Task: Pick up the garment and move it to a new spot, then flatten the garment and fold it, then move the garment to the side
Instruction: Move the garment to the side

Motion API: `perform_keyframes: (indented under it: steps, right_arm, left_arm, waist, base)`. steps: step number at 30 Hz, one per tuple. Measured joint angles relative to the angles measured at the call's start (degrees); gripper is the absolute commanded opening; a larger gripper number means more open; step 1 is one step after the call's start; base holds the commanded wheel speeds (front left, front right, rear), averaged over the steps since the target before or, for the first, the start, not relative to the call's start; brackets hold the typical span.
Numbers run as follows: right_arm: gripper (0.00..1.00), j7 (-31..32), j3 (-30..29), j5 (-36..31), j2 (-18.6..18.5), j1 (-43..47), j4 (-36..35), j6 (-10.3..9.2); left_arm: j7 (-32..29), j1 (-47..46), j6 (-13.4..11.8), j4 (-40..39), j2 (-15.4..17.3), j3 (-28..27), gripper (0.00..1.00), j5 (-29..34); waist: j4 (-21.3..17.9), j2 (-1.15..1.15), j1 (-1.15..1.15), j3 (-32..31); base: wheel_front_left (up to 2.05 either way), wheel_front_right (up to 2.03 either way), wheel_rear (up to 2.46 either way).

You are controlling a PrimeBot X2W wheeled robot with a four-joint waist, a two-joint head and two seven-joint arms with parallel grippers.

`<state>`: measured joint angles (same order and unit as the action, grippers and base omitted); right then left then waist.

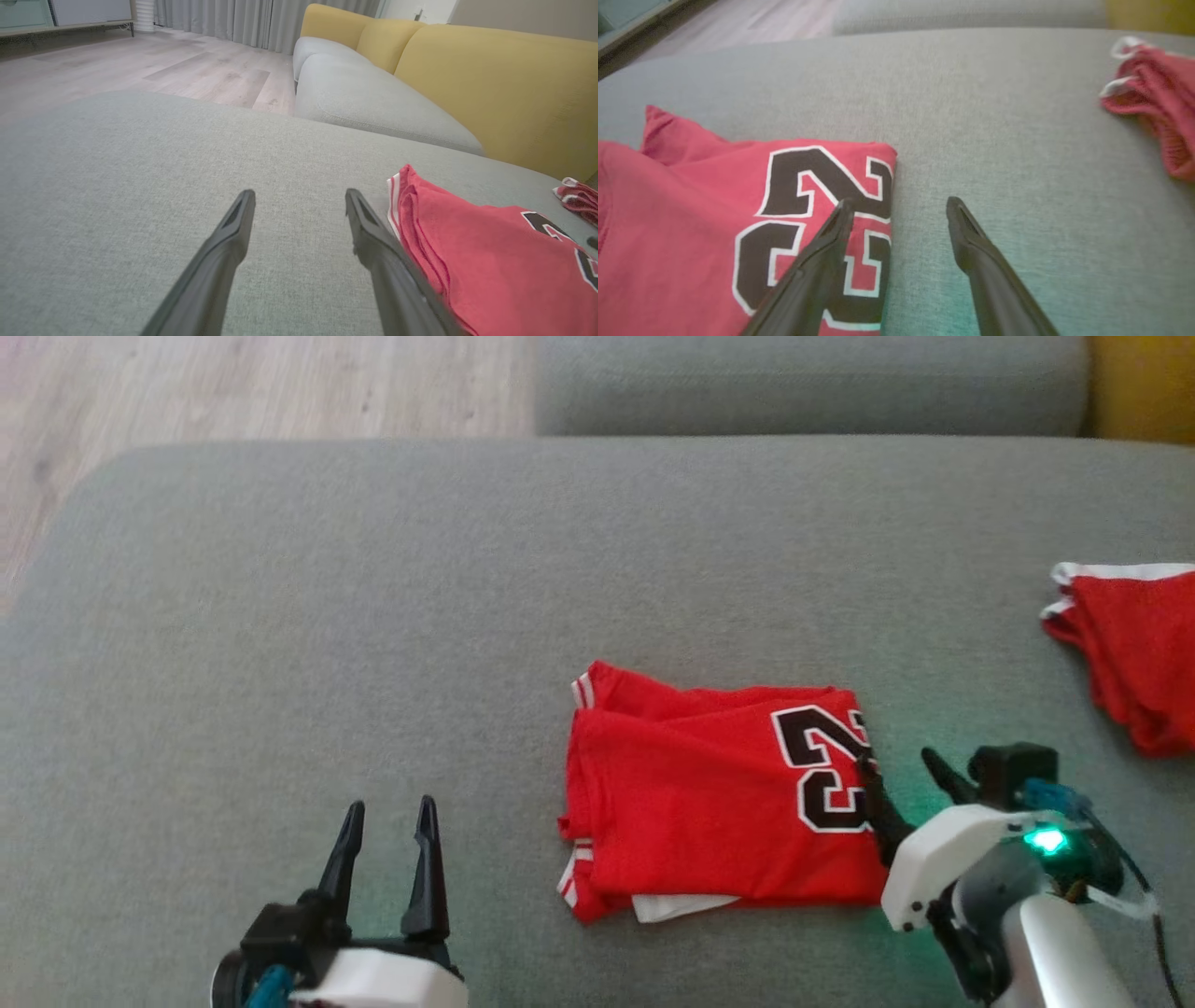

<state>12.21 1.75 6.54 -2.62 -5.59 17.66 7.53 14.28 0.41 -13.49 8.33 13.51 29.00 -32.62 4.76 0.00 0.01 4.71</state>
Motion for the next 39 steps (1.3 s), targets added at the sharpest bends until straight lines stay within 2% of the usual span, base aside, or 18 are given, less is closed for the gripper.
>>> perform_keyframes:
  steps: [8, 9, 10, 11, 12, 17, 23, 30, 39]
  right_arm:
    - [1.0, 7.3, 3.5, 1.7, -1.2, -2.7, 4.4, 0.0]
    - [0.69, 8.0, 3.9, 2.3, -1.7, -3.1, 4.4, 0.0]
    - [0.43, 8.6, 4.0, 2.9, -2.0, -3.5, 4.4, 0.0]
    - [0.07, 9.0, 4.1, 3.4, -2.1, -3.6, 4.4, 0.0]
    - [0.0, 9.1, 4.4, 3.7, -2.1, -3.7, 4.4, 0.0]
    - [0.0, 7.5, 4.4, 4.1, -1.8, -4.1, 4.4, 0.0]
    - [0.0, 5.7, 1.4, 2.8, -2.0, -5.3, 3.6, 0.0]
    - [0.0, 5.4, -1.0, 1.8, -4.0, -8.5, 0.3, 0.0]
    - [0.0, 3.8, -0.2, 2.1, -4.0, -12.6, -1.5, 0.0]
  left_arm:
    - [0.0, -1.6, 1.0, 0.8, -1.3, -0.3, 1.0, 1.1]
    - [0.0, -1.6, 1.0, 0.9, -1.5, -0.4, 1.0, 1.4]
    - [0.0, -1.6, 1.0, 0.9, -1.5, -0.5, 1.0, 1.4]
    - [0.0, -1.6, 1.0, 0.9, -1.6, -0.8, 1.0, 1.4]
    - [0.0, -1.6, 1.1, 1.0, -1.6, -1.0, 1.0, 1.5]
    - [0.0, -1.6, 1.9, 0.8, -1.6, -1.2, 1.0, 3.0]
    - [0.1, -1.8, 2.4, 0.1, -1.6, -1.2, 1.0, 3.7]
    - [-0.1, -4.3, 2.5, -1.5, -1.5, -0.8, 1.0, 4.9]
    - [-1.8, -8.0, 2.9, -2.4, -0.3, 0.0, 1.0, 6.3]
  waist:
    - [3.2, 0.0, 0.0, 2.9]
    - [3.4, 0.0, 0.0, 3.0]
    - [3.6, 0.0, 0.0, 3.1]
    - [3.6, 0.0, 0.0, 3.1]
    - [3.6, 0.0, 0.0, 3.0]
    - [1.9, 0.0, -0.01, 3.1]
    - [-1.5, 0.0, -0.01, 3.7]
    - [-9.2, 0.0, 0.0, 5.7]
    - [-20.5, 0.0, 0.0, 9.7]
  base:
    - [0.0, 0.0, 0.0]
    - [0.0, 0.0, 0.0]
    - [0.0, 0.0, 0.0]
    - [0.0, 0.0, 0.0]
    - [0.0, 0.0, 0.0]
    - [0.0, 0.0, 0.0]
    - [0.0, 0.0, 0.0]
    - [0.0, 0.0, 0.0]
    - [0.0, 0.0, 0.0]
